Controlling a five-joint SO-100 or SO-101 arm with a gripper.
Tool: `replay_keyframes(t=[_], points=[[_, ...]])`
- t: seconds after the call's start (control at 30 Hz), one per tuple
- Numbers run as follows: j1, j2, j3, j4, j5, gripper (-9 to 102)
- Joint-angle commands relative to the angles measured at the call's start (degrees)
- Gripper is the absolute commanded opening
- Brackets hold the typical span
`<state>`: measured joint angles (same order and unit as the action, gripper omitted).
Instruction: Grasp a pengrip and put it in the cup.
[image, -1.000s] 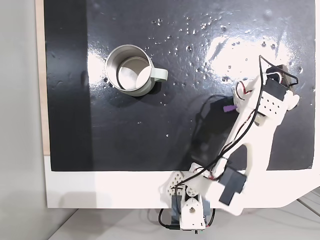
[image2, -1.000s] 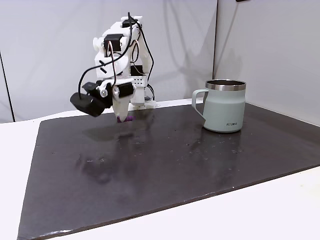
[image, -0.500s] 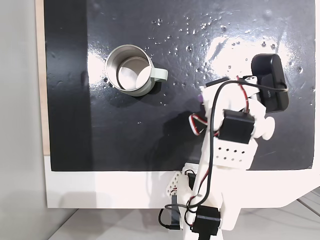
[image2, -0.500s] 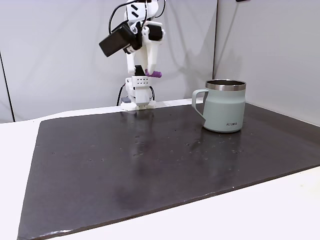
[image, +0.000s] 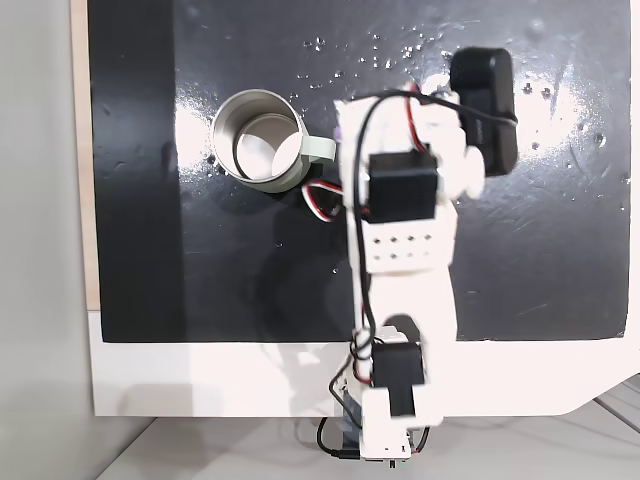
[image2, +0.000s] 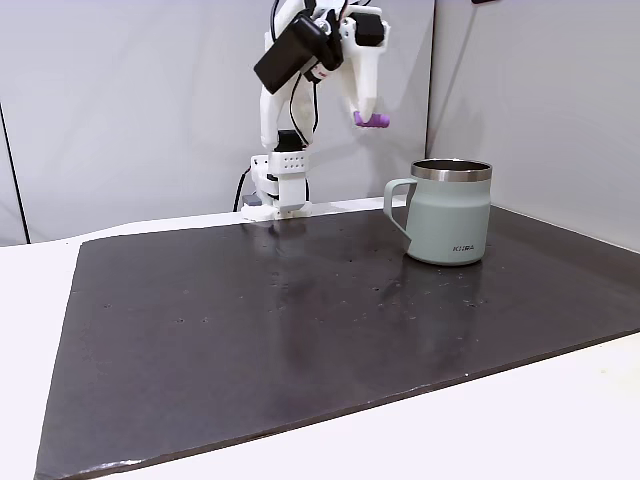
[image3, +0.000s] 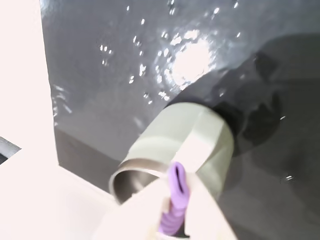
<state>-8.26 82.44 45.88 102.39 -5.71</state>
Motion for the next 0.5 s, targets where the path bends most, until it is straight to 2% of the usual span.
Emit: replay_keyframes(t=[0.0,0.23,0.47], points=[[-5.0,-3.3,-10.3,1.8,4.4,0],[-15.7,-5.8,-11.0,0.1,5.1,0],[-18.3,-9.7,-14.6,-1.1,4.2,0]])
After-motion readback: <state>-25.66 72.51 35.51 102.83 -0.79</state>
